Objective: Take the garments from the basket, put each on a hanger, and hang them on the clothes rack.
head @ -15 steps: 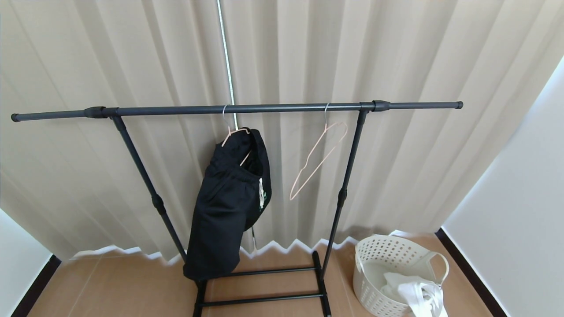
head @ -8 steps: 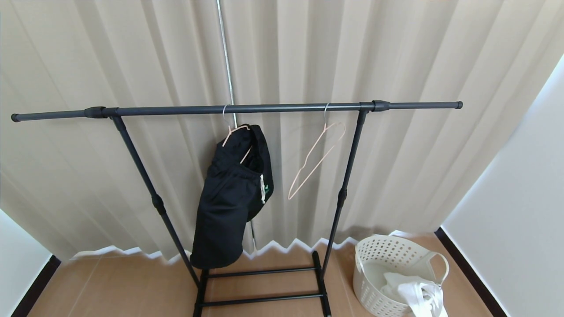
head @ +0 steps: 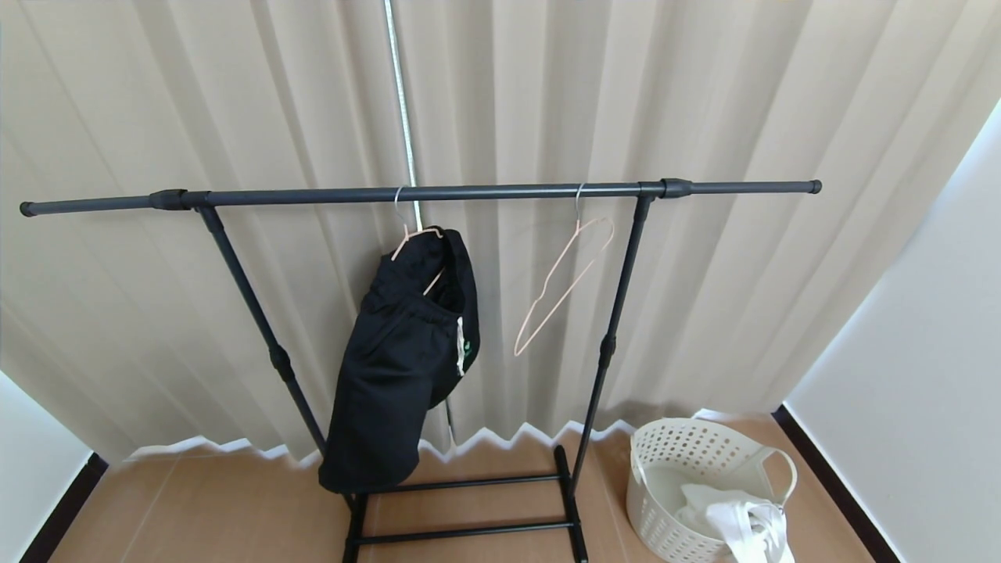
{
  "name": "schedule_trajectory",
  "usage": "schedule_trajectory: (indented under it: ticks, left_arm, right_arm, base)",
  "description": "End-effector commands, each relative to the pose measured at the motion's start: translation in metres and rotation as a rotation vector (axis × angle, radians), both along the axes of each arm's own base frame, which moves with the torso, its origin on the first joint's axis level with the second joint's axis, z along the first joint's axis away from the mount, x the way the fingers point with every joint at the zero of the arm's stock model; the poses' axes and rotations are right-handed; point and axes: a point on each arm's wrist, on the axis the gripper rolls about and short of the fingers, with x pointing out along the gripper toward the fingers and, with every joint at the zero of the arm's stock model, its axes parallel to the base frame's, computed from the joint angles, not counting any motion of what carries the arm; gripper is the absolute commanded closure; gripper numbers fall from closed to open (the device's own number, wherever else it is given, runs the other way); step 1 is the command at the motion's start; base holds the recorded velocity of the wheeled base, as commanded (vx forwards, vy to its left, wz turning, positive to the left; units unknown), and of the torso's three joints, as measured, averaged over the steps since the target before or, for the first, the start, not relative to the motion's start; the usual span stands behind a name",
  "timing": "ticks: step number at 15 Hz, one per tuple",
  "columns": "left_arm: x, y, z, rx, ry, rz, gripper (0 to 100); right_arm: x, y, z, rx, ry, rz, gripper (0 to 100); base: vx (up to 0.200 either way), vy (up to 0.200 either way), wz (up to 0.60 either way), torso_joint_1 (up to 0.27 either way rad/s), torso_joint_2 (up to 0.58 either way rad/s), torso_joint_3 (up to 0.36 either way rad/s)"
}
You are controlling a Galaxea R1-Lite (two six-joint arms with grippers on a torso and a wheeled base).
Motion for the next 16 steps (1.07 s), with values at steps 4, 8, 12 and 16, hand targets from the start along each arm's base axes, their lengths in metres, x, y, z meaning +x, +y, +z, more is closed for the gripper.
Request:
schedule_trajectory:
  ticks: [4, 8, 12, 16]
  left_arm:
    - [-0.0027, -0.0005, -0.0014, -0.001, -0.034, -0.021, 0]
    - [-0.0027, -0.0004, -0.0014, -0.003, -0.034, -0.023, 0]
    - [-0.0027, -0.0004, -0.0014, -0.003, -0.034, -0.023, 0]
    - [-0.0027, -0.0004, -0.0014, -0.003, -0.034, -0.023, 0]
  right_arm:
    - [-0.0003, 0.0001, 0.0002, -0.004, 0.0, 0.005, 0]
    - [-0.0003, 0.0001, 0.0004, -0.004, -0.002, 0.005, 0]
    - [-0.0003, 0.0001, 0.0, -0.004, -0.004, 0.005, 0]
    - [-0.0003, 0.0001, 0.0, -0.004, -0.004, 0.005, 0]
  base:
    - [0.0, 0.0, 0.0, 0.0, 0.0, 0.0]
    - [0.0, 0.0, 0.0, 0.0, 0.0, 0.0]
    - [0.0, 0.0, 0.0, -0.082, 0.19, 0.106]
    - [0.0, 0.0, 0.0, -0.13, 0.3, 0.16]
